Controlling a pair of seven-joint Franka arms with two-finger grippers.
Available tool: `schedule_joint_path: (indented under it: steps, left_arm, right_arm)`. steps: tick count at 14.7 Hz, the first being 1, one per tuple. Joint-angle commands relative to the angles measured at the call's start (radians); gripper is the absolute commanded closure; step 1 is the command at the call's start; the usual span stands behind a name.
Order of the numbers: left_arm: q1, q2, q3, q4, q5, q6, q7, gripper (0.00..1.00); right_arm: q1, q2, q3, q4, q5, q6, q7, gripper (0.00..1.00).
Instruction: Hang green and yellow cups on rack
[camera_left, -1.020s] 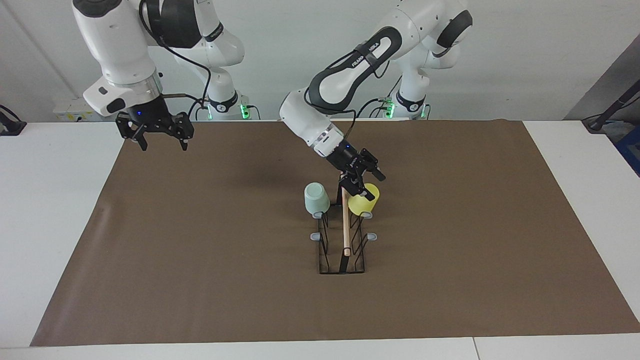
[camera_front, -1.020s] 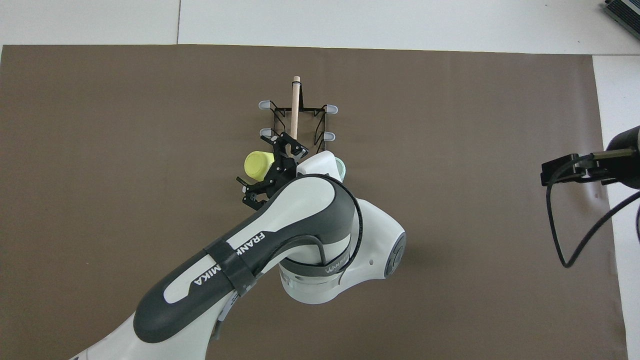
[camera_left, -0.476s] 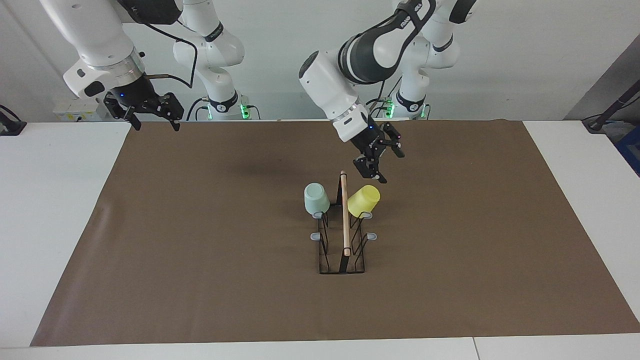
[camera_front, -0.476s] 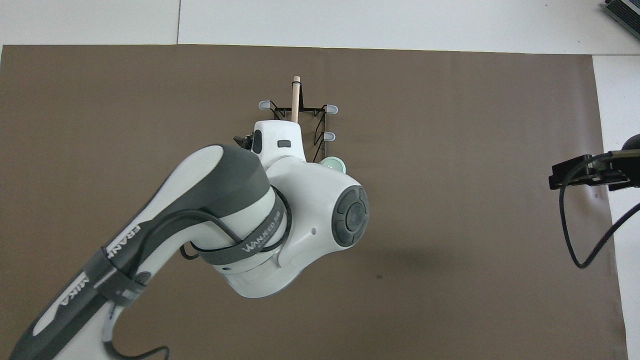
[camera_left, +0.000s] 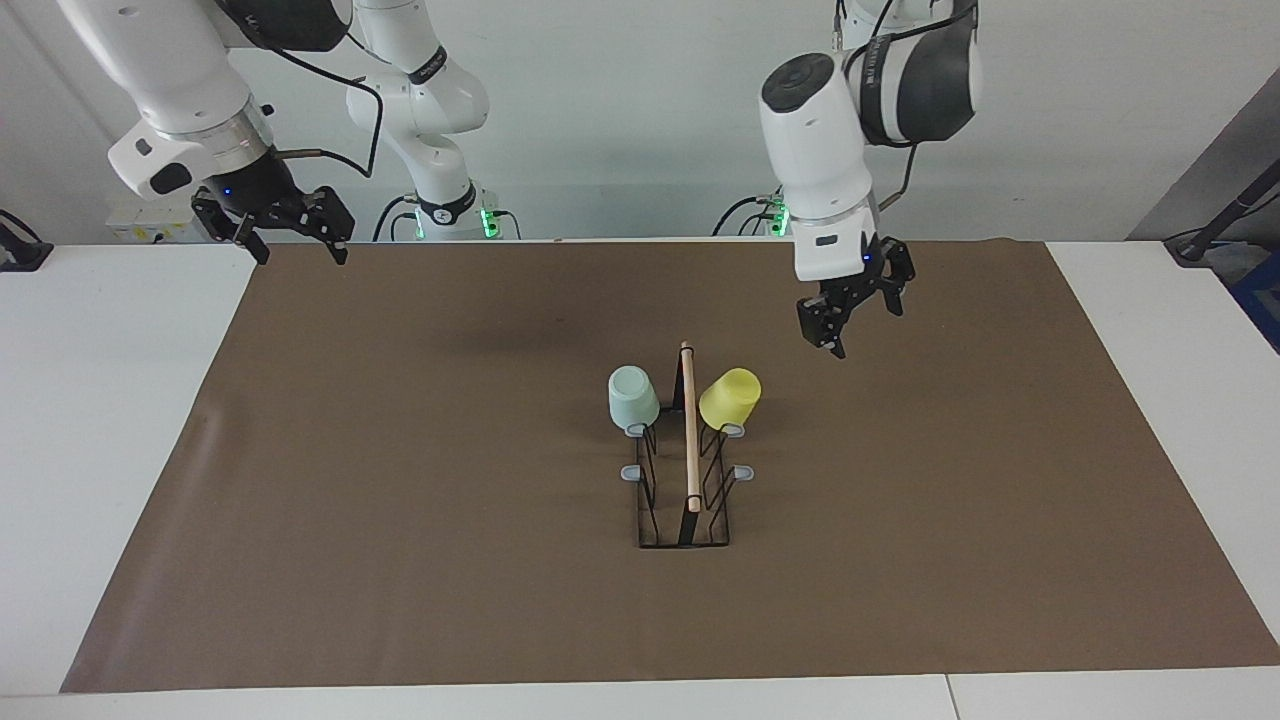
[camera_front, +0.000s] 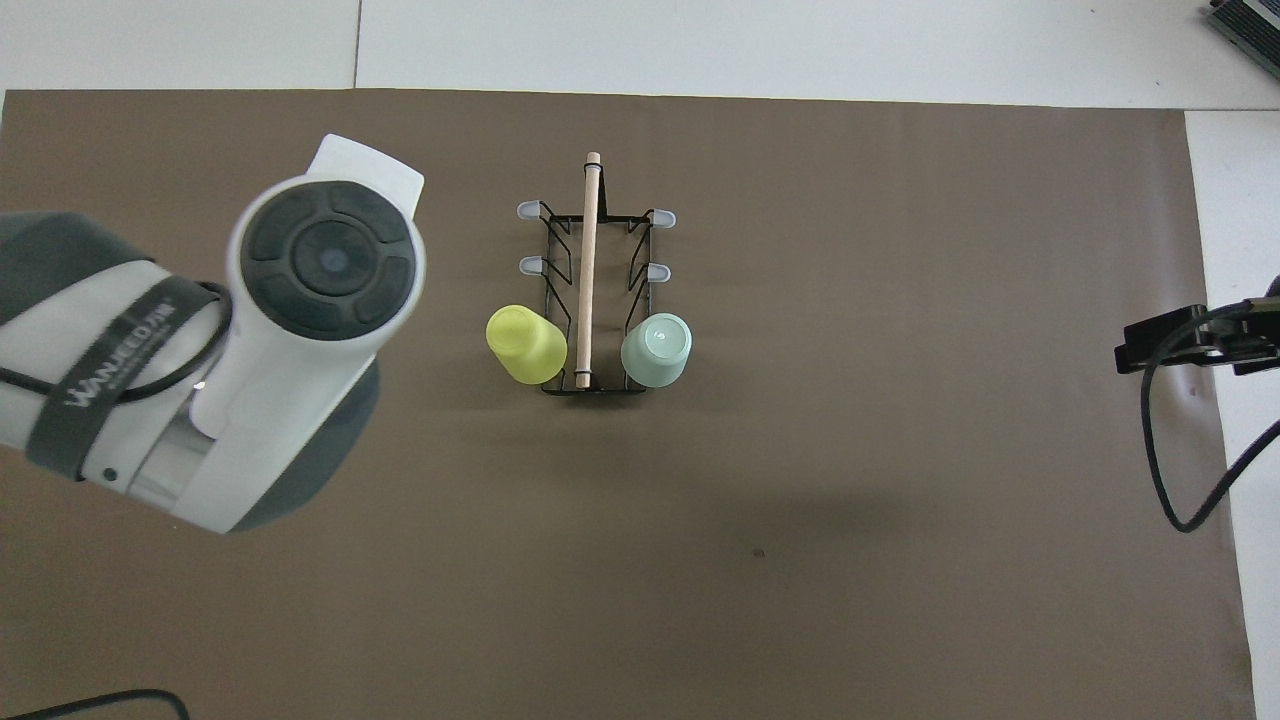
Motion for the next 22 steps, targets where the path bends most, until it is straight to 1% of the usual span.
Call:
schedule_joint_path:
  steps: [1, 3, 4, 6, 7, 10, 13, 15, 18, 21, 22]
  left_arm:
    - [-0.001, -0.079, 0.109, -0.068, -0.154, 0.049, 0.287, 0.0]
    - [-0.001, -0.102, 0.201, -0.068, -0.272, 0.048, 0.526, 0.0]
    - [0.001, -0.105, 0.241, -0.068, -0.318, 0.046, 0.629, 0.0]
    - [0.007, -0.107, 0.295, -0.068, -0.372, 0.046, 0.767, 0.0]
    - [0.015, -0.11, 0.314, -0.066, -0.392, 0.048, 0.833, 0.0]
    - [0.093, -0.113, 0.318, -0.048, -0.473, 0.046, 1.007, 0.0]
    - [0.113, -0.125, 0.32, -0.033, -0.475, 0.02, 1.035, 0.0]
    - [0.113, -0.122, 0.312, 0.03, -0.473, -0.044, 1.03, 0.0]
    - [0.111, -0.119, 0.294, 0.072, -0.461, -0.118, 1.026, 0.0]
    - [0.113, -0.13, 0.292, 0.073, -0.461, -0.172, 1.024, 0.0]
    - [0.113, -0.145, 0.292, 0.066, -0.461, -0.19, 1.021, 0.0]
  right_arm:
    - [-0.007, 0.011, 0.01, 0.02, -0.001, -0.017, -0.023, 0.0]
    - [-0.002, 0.008, 0.019, 0.012, -0.005, -0.016, -0.02, 0.0]
    - [0.025, 0.003, 0.019, 0.006, -0.006, -0.013, -0.015, 0.0]
    - [0.033, 0.002, 0.017, 0.0, -0.006, -0.009, -0.015, 0.0]
    - [0.035, -0.001, 0.017, -0.006, -0.012, -0.009, -0.015, 0.0]
    - [0.038, -0.012, 0.017, -0.02, -0.023, -0.008, -0.015, 0.0]
    - [0.031, -0.012, 0.016, -0.02, -0.015, -0.008, -0.018, 0.0]
    - [0.03, -0.012, 0.016, -0.02, -0.015, -0.008, -0.018, 0.0]
    - [0.028, -0.012, 0.014, -0.019, -0.006, -0.017, -0.024, 0.0]
    - [0.028, -0.012, 0.014, -0.019, -0.006, -0.017, -0.026, 0.0]
    - [0.028, -0.012, 0.014, -0.019, -0.006, -0.016, -0.026, 0.0]
